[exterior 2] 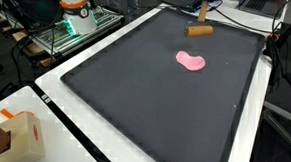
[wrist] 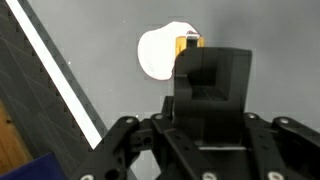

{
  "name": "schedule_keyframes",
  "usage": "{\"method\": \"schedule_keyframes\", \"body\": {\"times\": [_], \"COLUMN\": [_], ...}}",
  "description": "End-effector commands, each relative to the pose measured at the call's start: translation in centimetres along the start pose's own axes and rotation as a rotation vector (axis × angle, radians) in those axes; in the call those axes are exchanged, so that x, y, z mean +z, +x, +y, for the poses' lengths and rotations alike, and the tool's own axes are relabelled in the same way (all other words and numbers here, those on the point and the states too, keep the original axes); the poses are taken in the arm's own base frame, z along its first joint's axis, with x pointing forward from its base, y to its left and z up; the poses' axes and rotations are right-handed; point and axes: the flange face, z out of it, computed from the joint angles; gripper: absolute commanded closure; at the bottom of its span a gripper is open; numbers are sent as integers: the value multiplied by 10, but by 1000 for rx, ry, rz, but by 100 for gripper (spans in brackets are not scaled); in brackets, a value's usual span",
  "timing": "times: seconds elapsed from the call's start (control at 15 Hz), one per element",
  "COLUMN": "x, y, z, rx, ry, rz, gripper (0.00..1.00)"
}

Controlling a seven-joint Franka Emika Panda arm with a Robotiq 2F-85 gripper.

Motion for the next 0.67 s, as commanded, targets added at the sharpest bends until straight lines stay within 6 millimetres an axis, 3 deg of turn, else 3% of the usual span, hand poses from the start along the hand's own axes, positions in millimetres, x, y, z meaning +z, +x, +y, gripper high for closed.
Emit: {"method": "schedule_keyframes", "body": {"times": [0.0,0.6], "x": [0,16], "y": [-1,2], "z": [-26,-62], "rx": [72,224], "ry": [-114,-211], "rz": [-8,-47], "gripper": [76,76]}}
